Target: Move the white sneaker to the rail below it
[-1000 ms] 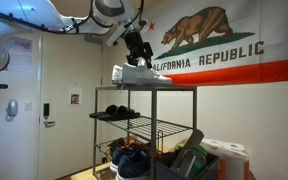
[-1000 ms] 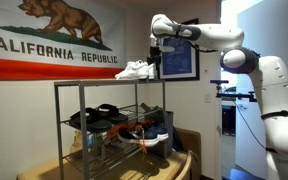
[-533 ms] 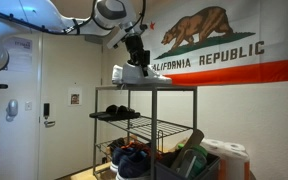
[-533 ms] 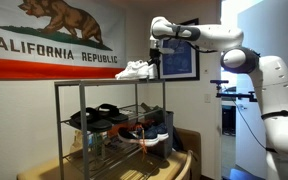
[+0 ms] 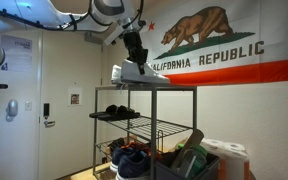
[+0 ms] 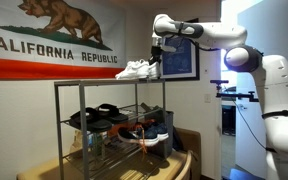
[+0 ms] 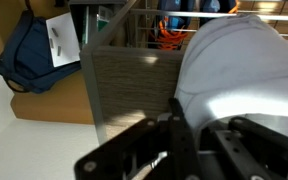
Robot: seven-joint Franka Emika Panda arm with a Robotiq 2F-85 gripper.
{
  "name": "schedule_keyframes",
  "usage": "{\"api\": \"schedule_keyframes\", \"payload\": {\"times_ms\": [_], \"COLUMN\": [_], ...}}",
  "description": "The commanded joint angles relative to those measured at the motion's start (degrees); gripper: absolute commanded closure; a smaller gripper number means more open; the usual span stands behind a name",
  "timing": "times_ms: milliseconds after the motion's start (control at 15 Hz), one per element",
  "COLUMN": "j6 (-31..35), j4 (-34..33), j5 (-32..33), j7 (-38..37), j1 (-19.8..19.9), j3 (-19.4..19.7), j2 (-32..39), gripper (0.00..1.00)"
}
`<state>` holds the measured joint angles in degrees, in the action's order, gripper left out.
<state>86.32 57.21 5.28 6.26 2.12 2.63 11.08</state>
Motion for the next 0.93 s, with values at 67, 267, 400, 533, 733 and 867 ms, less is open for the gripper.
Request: {"api": "schedule_keyframes", "payload": {"times_ms": [67, 267, 400, 533, 733, 867], "j6": [2.0, 0.7, -1.3, -3.1, -6.3, -8.6], "j4": [9.7, 14.5, 17.5, 20.2, 22.8, 23.2], "j5": [-0.9, -2.4, -4.4, -6.6, -9.1, -10.2], "j7": [-0.7, 0.3, 1.8, 2.3, 3.7, 5.1], "j1": [1.6, 3.0, 3.8, 4.4, 4.7, 4.6], "j3": [1.1, 2.4, 3.7, 5.4, 7.8, 9.4], "j2": [-10.9, -16.9, -20.2, -23.2, -26.5, -28.1], "gripper": [0.92, 0.93, 0.93, 0.93, 0.93, 0.93]}}
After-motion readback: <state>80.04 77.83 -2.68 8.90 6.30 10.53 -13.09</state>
